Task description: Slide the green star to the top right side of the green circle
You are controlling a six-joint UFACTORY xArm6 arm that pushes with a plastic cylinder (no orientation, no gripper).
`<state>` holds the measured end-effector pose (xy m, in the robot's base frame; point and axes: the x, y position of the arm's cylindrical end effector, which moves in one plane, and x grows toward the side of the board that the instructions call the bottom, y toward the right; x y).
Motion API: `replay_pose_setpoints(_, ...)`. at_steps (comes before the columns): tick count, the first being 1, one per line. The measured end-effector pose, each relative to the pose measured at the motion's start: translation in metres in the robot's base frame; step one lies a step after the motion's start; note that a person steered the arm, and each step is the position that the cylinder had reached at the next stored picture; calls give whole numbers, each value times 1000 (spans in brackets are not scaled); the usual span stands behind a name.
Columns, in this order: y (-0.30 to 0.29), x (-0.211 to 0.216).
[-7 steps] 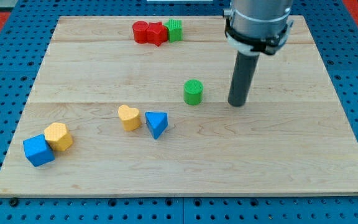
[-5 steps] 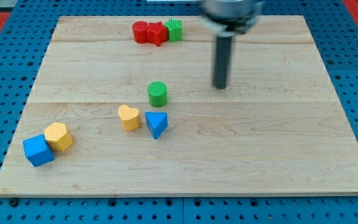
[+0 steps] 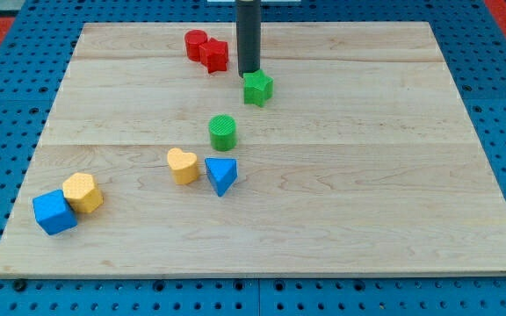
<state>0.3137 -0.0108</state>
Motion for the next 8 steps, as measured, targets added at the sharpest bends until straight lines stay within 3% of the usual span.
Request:
replay_pose_setpoints(1, 35, -27)
replay_pose_setpoints(2, 52, 6)
replay_pose_setpoints(3, -3, 8)
replay_pose_setpoints(4, 22, 75)
replay_pose_setpoints(5, 97, 119)
replay_pose_setpoints(6, 107, 202)
replay_pose_setpoints(7, 56, 245)
replay_pose_setpoints(8, 14, 227)
